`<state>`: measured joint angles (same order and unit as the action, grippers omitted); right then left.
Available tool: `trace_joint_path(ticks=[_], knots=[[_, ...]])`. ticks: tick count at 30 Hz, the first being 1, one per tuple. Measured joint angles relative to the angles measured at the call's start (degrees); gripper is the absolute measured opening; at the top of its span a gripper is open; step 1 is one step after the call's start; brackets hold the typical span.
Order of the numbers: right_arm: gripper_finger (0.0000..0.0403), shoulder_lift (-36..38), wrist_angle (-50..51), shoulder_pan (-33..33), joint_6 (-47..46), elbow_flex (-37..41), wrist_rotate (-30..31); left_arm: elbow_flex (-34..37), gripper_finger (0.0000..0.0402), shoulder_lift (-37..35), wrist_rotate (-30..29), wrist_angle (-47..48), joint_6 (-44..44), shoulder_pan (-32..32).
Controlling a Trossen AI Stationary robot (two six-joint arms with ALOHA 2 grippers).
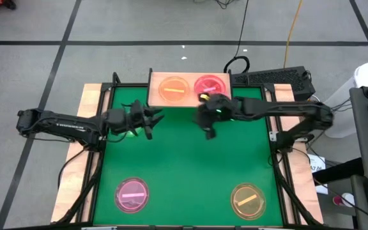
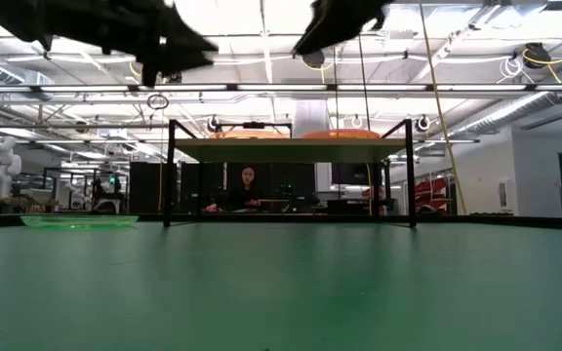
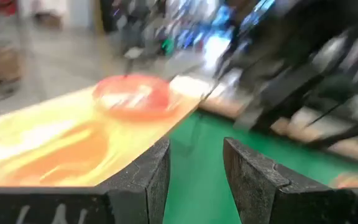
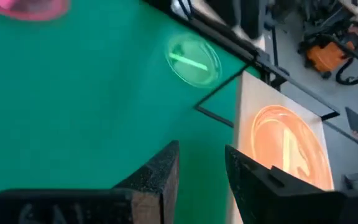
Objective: Place and stack plates onto a shelf
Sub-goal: Stack the green plate on top of the orange plate on the shelf
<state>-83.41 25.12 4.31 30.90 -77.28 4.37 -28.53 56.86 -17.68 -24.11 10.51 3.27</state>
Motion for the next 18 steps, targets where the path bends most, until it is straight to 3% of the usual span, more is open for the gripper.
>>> trace_joint_path(ticks=[5, 13, 18], knots=[[0.0111, 12.7, -5.4, -5.76, -4.71, 11.2, 0.16, -4.9, 0.0152, 0.0, -6.47, 22.32, 3.9, 0.02], [0.0112, 31.73, -21.09, -12.78, -9.52, 30.53, 6.33, -8.66, 0.0152, 0.22, -8.29, 53.04, 19.67, -0.68], [0.0112, 37.27, -31.69, -14.73, -11.39, 39.36, 6.35, -8.66, 0.0152, 1.96, -7.72, 68.76, 33.45, -0.68]])
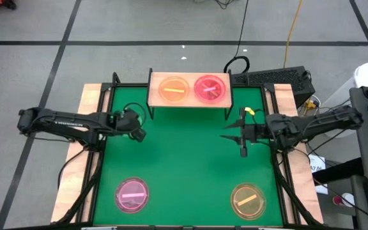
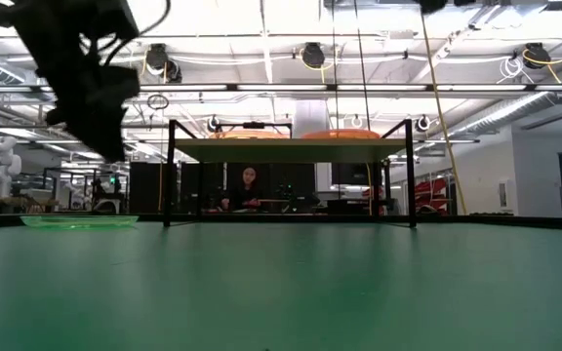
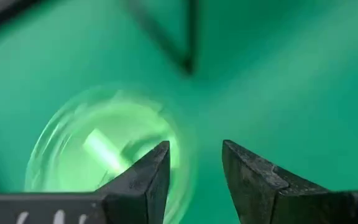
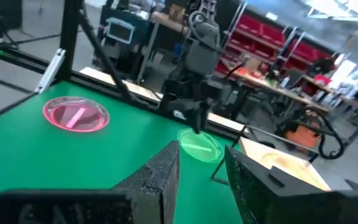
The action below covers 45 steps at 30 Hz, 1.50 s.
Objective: Place and stack plates onto a shelf
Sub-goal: Stack the green plate on top of the orange plate on the shelf
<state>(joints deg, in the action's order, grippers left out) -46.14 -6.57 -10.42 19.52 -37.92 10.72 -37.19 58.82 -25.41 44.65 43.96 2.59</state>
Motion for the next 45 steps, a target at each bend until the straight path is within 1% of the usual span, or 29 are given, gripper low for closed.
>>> trace_joint_path(ticks=[2, 3, 8, 13, 17, 25, 27, 29, 35, 36, 41, 45], knots=[[0.0112, 0.12, -3.64, -0.45, 0.03, 2.79, 0.07, 0.0, 0.0152, 1.79, 0.4, 3.52, 3.29, 0.0], [0.0112, 0.02, -5.06, -0.62, 0.04, 3.84, 0.03, 0.0, 0.0152, 3.09, 1.04, 3.77, 4.01, 0.0], [0.0112, -0.53, -6.83, -1.01, -0.31, 6.25, 0.81, 0.0, 0.0152, 10.41, 4.98, 0.53, 3.79, -0.31], [0.0112, -0.74, -6.74, -1.03, -0.97, 6.71, 1.38, 0.0, 0.0152, 16.95, 6.6, 0.02, 3.74, -0.85], [0.0112, -0.74, -6.92, -1.0, -0.93, 6.69, 1.44, 0.02, 0.0152, 20.16, 7.99, -0.42, 4.28, -0.85], [0.0112, -0.74, -6.85, -1.0, -1.4, 6.69, 1.45, 0.02, 0.0151, 23.42, 7.56, -0.83, 4.86, -0.81], [0.0112, -0.74, -6.88, -1.0, -1.5, 6.69, 1.46, 0.02, 0.0141, 23.64, 7.56, -0.99, 4.86, -0.81], [0.0112, -0.74, -6.88, -1.0, -1.6, 6.69, 1.46, 0.02, 0.0119, 23.72, 7.52, -1.35, 4.86, -0.81], [0.0112, -0.74, -6.86, -1.0, -2.33, 6.69, 1.46, 0.02, 0.0023, 23.7, 7.42, -1.63, 4.81, -0.81], [0.0112, -0.74, -6.84, -1.0, -2.33, 6.69, 1.46, 0.02, 0.0013, 23.68, 7.44, -1.67, 4.81, -0.81], [0.0112, -0.74, -6.84, -1.0, -2.31, 6.69, 1.46, -0.24, 0.0004, 23.14, 9.35, -3.16, 3.38, -0.99], [0.0112, -0.74, -6.77, -1.0, -2.26, 6.69, 1.46, -3.49, 0.0003, 22.6, 9.97, -1.13, 2.93, -2.53]])
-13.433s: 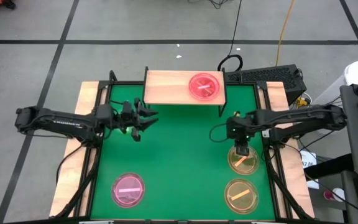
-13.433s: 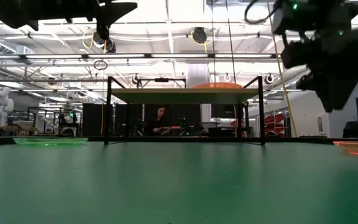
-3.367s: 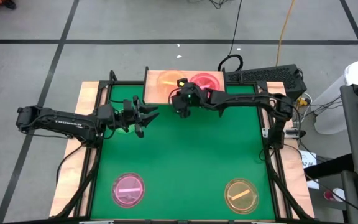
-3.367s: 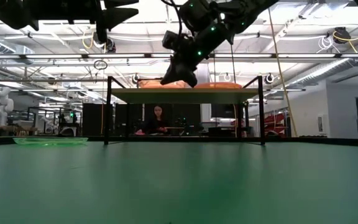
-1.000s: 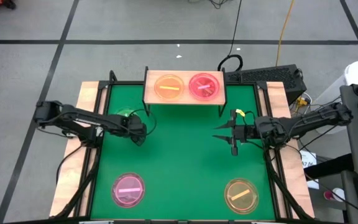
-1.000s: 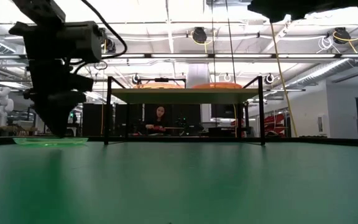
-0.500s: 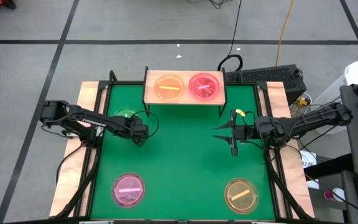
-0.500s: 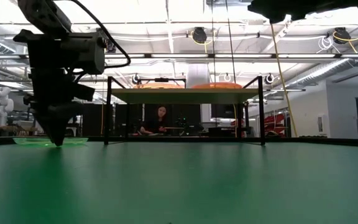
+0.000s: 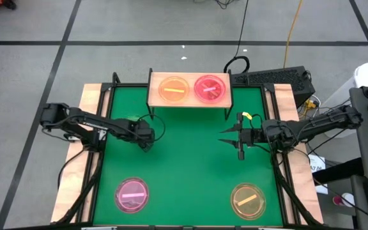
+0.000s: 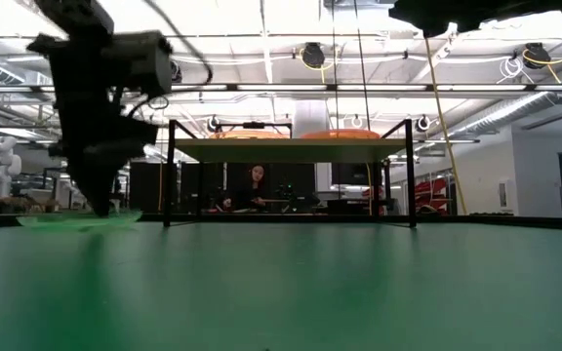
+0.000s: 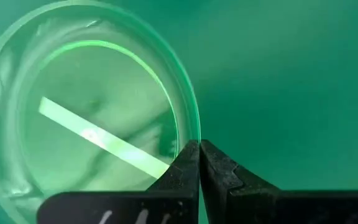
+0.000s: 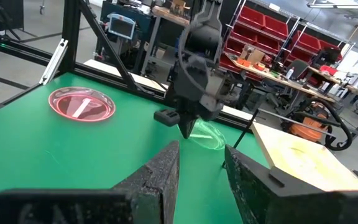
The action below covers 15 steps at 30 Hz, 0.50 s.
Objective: Place and stack plates onto a shelf
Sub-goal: Stack the green plate on top of the orange plate on the shelf
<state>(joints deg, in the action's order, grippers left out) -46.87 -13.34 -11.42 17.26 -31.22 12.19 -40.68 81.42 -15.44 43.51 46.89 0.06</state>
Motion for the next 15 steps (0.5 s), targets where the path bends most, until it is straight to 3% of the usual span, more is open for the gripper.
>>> trace_joint_path(ticks=[9, 15], knots=[[0.0112, -0.02, -0.15, 0.05, -0.04, 0.82, 0.02, -16.67, 0.0002, -0.1, -6.4, 19.83, 1.88, -2.63], [0.0112, -0.02, -0.17, 0.04, 0.56, 0.87, 0.02, -28.74, 0.0001, -0.12, -10.7, 25.3, -1.66, -3.41]])
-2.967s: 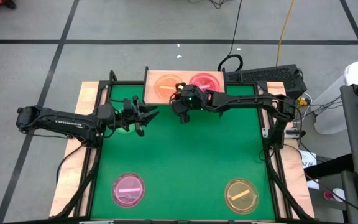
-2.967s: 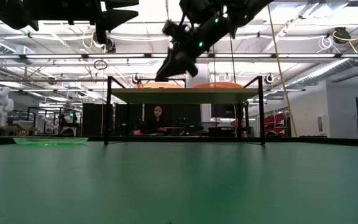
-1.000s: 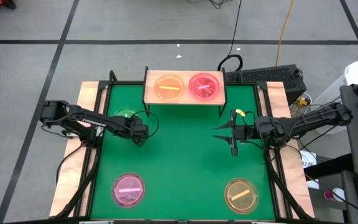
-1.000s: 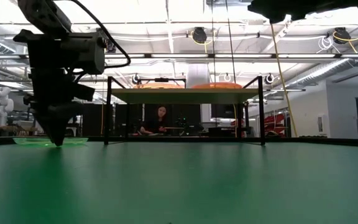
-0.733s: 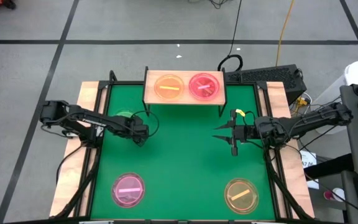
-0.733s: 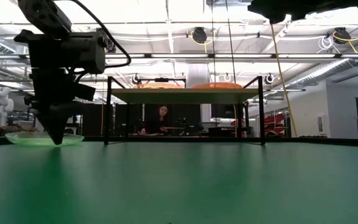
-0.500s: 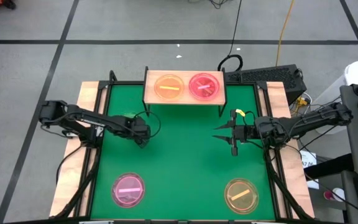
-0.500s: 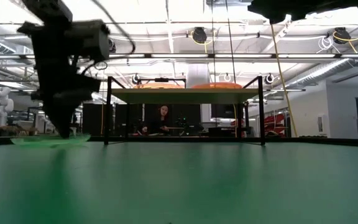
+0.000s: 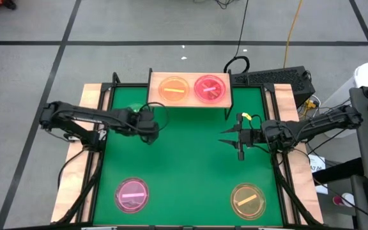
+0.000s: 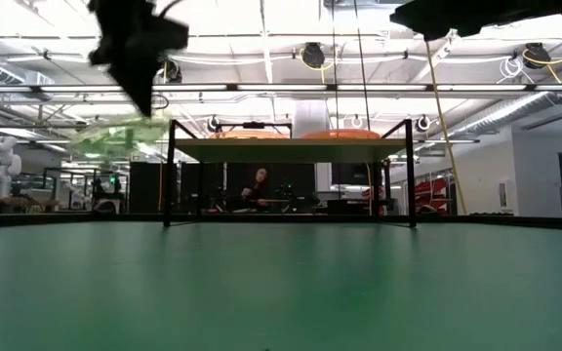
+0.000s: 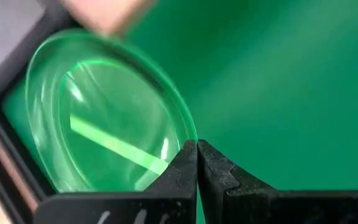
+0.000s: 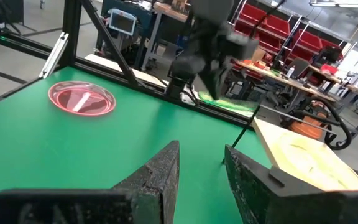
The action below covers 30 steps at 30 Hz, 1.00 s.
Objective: Place and stack plates onto a shelf
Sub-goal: Stack the green plate on top of the orange plate on the shelf
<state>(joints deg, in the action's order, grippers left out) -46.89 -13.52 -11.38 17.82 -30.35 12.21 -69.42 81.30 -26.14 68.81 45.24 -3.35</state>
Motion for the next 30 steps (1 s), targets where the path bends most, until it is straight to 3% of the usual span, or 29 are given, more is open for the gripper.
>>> trace_joint_path(ticks=[6, 14, 25, 30], knots=[[0.0112, 1.67, 0.04, 0.0, 0.4, 0.04, 0.0, -9.81, 0.0001, 0.0, -3.99, 2.91, -5.42, -0.18], [0.0112, 13.26, 0.65, 0.01, 0.65, 0.07, -0.01, -16.18, 0.0, 0.0, -6.01, 4.0, -12.02, 2.28], [0.0112, 31.45, 3.45, 0.02, 3.92, 0.07, -0.11, -16.56, 0.0, 1.34, -2.43, -12.74, -36.54, 6.6], [0.0112, 36.34, 5.64, 0.02, 3.92, 0.09, -0.04, -16.51, 0.0, 4.01, -1.95, -17.89, -44.6, 8.35]])
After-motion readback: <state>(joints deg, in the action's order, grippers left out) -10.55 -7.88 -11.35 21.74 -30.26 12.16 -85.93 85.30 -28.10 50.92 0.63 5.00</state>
